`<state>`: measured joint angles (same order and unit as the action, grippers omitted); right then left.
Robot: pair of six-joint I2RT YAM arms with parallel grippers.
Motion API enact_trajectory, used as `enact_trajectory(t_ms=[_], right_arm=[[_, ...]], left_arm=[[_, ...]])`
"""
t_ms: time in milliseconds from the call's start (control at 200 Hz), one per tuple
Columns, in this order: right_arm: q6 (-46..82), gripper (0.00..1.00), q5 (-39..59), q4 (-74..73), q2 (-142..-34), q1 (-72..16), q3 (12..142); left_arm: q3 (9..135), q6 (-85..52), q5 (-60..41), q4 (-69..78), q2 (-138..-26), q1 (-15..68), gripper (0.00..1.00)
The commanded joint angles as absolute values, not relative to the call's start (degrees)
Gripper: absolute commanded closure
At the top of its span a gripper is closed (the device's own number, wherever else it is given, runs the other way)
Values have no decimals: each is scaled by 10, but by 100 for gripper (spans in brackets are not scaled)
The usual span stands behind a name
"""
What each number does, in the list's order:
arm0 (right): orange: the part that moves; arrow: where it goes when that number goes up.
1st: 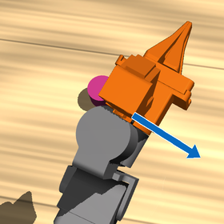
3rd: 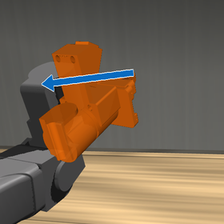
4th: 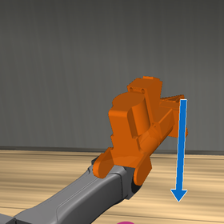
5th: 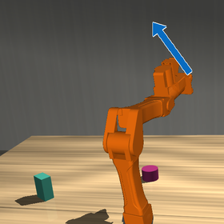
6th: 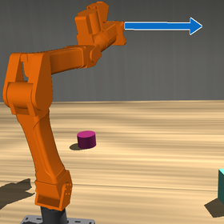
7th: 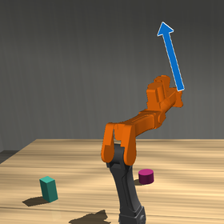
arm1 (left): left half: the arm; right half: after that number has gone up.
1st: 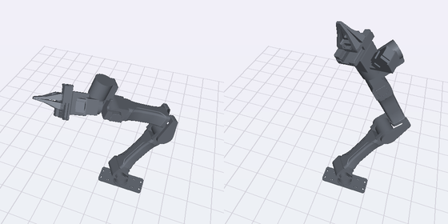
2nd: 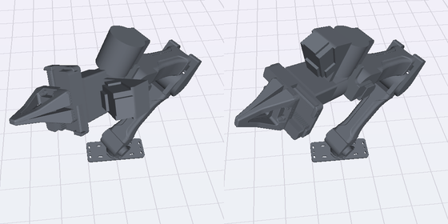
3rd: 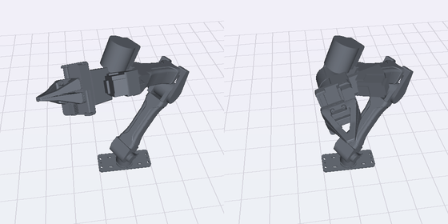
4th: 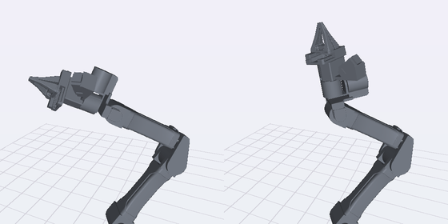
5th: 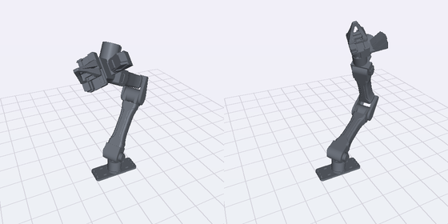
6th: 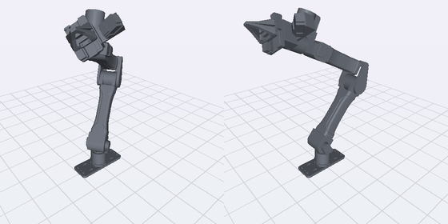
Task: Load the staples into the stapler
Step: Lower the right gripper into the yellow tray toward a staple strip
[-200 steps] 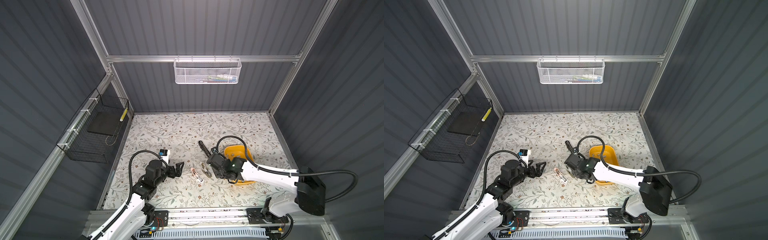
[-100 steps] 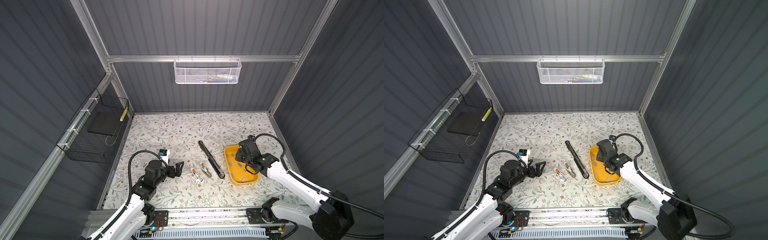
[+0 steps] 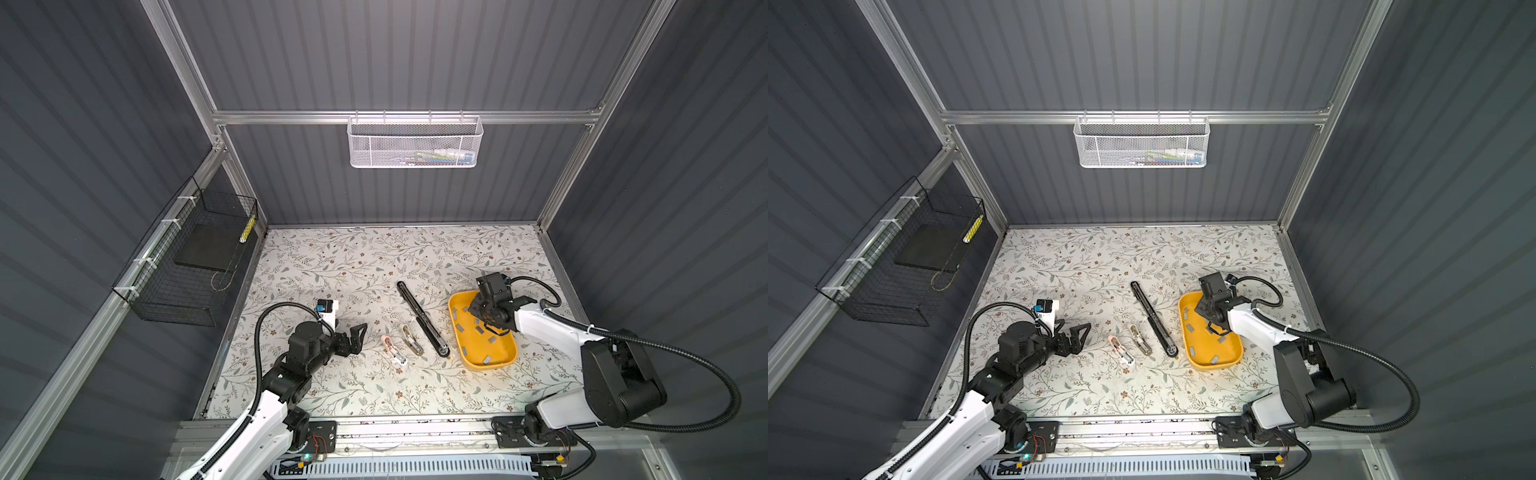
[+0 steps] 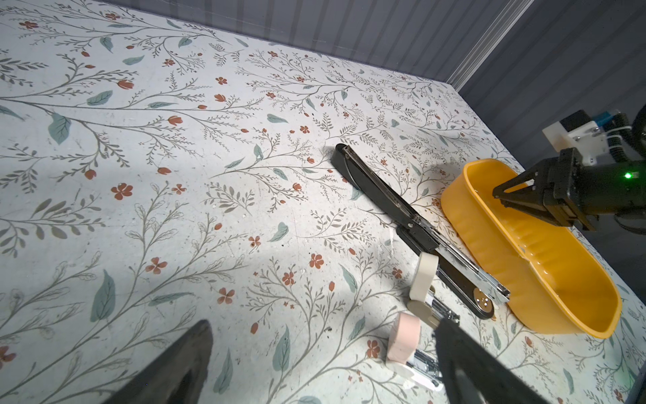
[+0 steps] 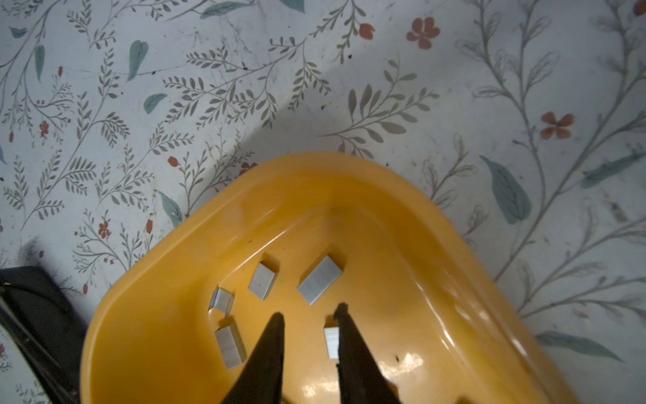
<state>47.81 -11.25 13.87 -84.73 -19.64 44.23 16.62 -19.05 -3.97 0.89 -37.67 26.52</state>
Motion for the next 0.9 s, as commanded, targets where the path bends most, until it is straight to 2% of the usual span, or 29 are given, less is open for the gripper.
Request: enact_trajectory(t_ms=[0,455,895], right_arm=[[490,69,-108,126,-865,-191,467],[495,64,-134,145,-900,-185,477],[496,62,-112,122,-937,-185,483]], left_arm=[[163,-191,-31,0,-377,265,0],[165,-190,-29,1,-384,265,0],[165,-191,-26,0,-382,265,0]])
